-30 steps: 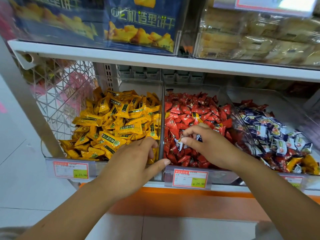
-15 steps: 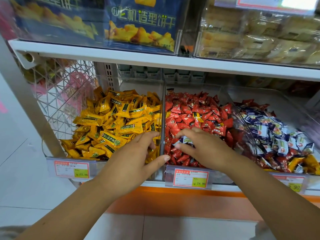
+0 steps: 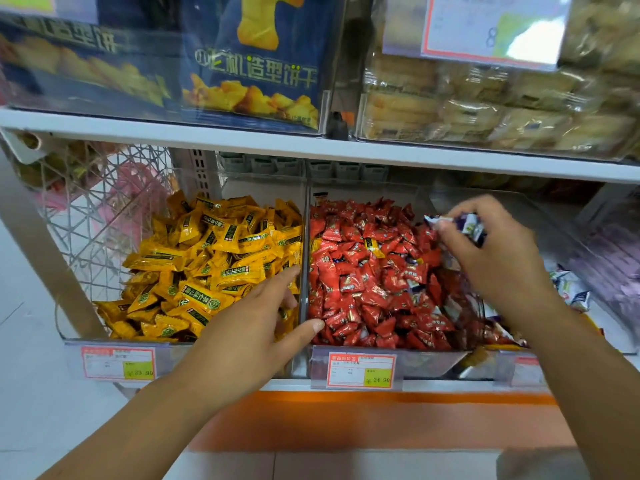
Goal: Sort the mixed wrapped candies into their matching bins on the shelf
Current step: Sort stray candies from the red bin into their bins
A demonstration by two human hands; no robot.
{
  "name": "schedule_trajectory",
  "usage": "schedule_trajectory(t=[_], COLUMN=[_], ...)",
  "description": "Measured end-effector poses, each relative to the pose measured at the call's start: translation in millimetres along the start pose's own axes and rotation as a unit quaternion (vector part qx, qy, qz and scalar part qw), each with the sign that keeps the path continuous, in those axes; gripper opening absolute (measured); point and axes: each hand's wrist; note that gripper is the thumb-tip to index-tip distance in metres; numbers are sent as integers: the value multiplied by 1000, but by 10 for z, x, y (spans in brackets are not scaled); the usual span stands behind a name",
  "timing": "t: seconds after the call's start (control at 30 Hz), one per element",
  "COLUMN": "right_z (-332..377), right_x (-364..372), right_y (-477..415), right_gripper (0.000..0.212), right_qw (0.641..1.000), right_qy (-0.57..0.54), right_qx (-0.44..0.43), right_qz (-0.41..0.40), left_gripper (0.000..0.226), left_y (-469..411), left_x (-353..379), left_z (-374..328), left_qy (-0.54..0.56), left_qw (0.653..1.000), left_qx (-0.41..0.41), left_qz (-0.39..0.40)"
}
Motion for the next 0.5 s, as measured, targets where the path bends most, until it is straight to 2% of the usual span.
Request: schedule_trajectory(t=[0.13,0.23,0.27,0.4,0.5], right_z=[-542,-808,-820,-746,-737], right_x=[-109,35,74,114,37], right_y=[-116,-140,-141,-148,-175], right_gripper=[10,35,43,47,54], right_qw=[993,951,939,928,934], right_qy=[80,239,262,278,232], right_qx=[88,184,204,218,231], right_qz=[-11,67,88,121,140], left_gripper=[86,86,85,80,80], left_y=[-40,-51,-48,-35,-30], left_x=[-23,-17,-13,-4,-14], left_z=[-34,-46,-53,-63,-73], left_qy=[1,0,1,-4,1], left_qw=[1000,1000,1000,999,999], left_qx=[-11,-16,-19,-32,-37], left_qz=[-4,-9,-11,-9,2])
Point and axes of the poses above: each hand's wrist, its own y-axis away from the middle knuckle, its own x-axis out of the palm, z = x × y, and after that the axes turned 14 degrees about z, right-handed
